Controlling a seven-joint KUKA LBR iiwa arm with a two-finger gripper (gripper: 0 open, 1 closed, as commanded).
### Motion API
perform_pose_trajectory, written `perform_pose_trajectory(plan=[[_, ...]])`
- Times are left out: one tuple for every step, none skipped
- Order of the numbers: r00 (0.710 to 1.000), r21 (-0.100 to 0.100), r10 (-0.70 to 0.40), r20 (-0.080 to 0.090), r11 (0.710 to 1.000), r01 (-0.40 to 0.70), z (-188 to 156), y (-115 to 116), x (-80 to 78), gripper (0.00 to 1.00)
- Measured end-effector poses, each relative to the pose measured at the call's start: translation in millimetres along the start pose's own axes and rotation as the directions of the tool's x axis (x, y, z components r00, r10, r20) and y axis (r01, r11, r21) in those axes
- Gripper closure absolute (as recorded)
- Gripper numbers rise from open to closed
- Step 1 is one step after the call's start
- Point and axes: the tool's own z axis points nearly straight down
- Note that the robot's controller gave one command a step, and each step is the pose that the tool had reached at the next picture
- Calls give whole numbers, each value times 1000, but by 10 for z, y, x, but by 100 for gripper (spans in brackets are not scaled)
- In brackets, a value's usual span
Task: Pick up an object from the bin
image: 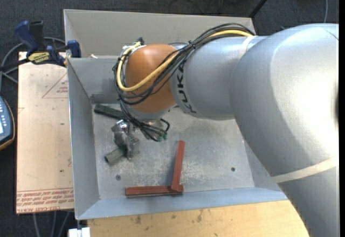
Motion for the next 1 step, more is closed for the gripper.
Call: perform_pose_trajectory(plan=[[999,3,-33,9,999,33,-1446,-156,45,100]])
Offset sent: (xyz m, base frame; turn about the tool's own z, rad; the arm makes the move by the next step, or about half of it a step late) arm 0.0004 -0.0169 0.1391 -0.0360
